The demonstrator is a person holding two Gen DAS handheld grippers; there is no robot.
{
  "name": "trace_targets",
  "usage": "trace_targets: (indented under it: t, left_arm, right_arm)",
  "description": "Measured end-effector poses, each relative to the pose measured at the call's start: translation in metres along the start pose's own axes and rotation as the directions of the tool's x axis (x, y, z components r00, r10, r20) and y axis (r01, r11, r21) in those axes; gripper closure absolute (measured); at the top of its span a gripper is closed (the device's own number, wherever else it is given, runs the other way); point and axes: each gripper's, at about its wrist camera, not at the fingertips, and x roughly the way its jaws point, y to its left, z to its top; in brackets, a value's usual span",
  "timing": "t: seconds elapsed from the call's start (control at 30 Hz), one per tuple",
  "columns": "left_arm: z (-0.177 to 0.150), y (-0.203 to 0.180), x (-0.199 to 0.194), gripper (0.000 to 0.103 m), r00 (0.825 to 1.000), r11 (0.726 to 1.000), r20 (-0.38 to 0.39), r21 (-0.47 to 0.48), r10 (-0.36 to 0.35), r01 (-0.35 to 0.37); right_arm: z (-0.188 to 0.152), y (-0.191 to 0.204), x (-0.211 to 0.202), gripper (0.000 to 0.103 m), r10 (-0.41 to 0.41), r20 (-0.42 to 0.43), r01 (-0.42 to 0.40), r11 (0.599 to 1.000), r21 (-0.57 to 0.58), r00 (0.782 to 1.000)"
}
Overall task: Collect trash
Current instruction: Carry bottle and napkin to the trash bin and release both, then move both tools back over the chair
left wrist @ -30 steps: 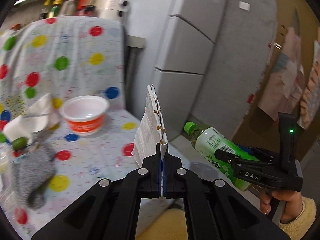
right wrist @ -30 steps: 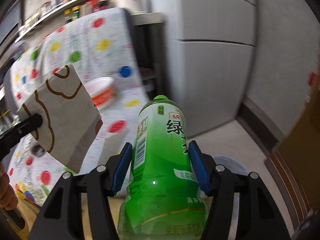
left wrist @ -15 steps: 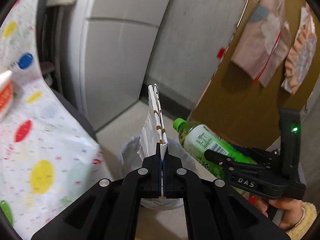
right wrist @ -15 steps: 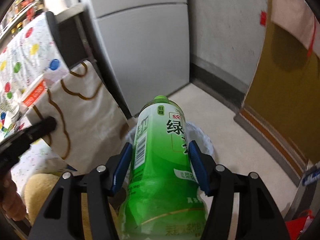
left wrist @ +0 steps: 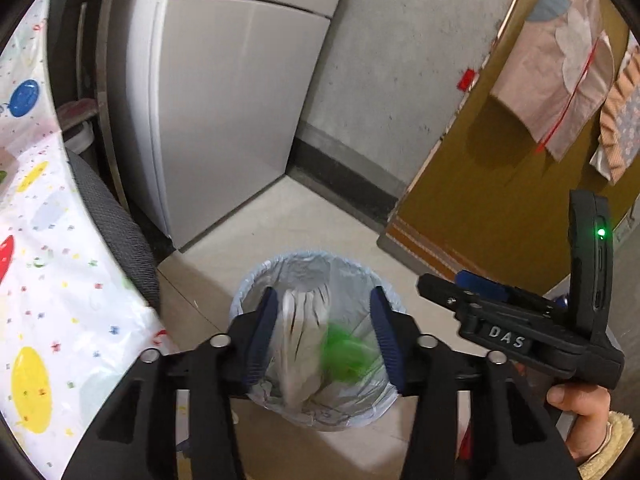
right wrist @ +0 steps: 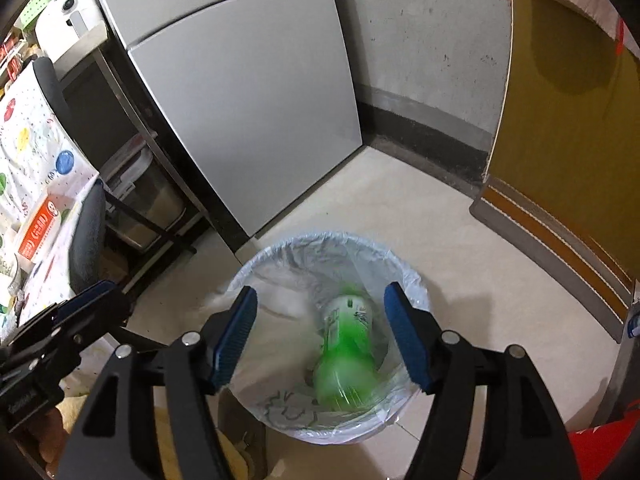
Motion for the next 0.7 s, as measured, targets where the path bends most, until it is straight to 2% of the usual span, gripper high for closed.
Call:
trace_targets:
  t: [0.1,0.27,0.5,0.6,0.63,0.7]
  left_arm:
    - [-0.001,0.006,-0.018,0.047,0.999,1.0,0.023,0.002,0.023,-0.023]
    - [-0.011,0.019,-0.061,0.034,0.986,0.989,0.083,0.006,0.144,-0.145]
    - [-0.036,0.048,-0.122,0.029,0.943,0.95,0.122,-0.015,0.31,-0.311]
    - [-0.05,0.067,-0.152,0.019,0.919,0.929,0.135,-0.052,0.37,-0.367]
    - [-0.056,0.076,-0.164,0.018,0.908,0.919,0.143,-0.072,0.393,-0.387]
    - [-0.068,0.089,-0.181,0.017,0.895,0.905,0.136,-0.103,0.425,-0.414]
  right_arm:
    - [0.002,0.003,-0.02,0.038,0.005,0.033,-0.005,1.0,-0.016,0.999]
    - [0.002,0.018,-0.064,0.037,0.009,0.108,-0.005,0.999,-0.046,0.994]
    - [-0.002,0.069,-0.103,0.035,0.094,0.166,-0.072,0.988,-0.135,0.982]
    - [-0.006,0.112,-0.106,0.023,0.179,0.136,-0.147,0.964,-0.221,0.974]
    - [-0.008,0.125,-0.105,0.017,0.206,0.122,-0.171,0.953,-0.249,0.971]
    - [-0.013,0.153,-0.101,0.013,0.245,0.1,-0.206,0.932,-0.297,0.964]
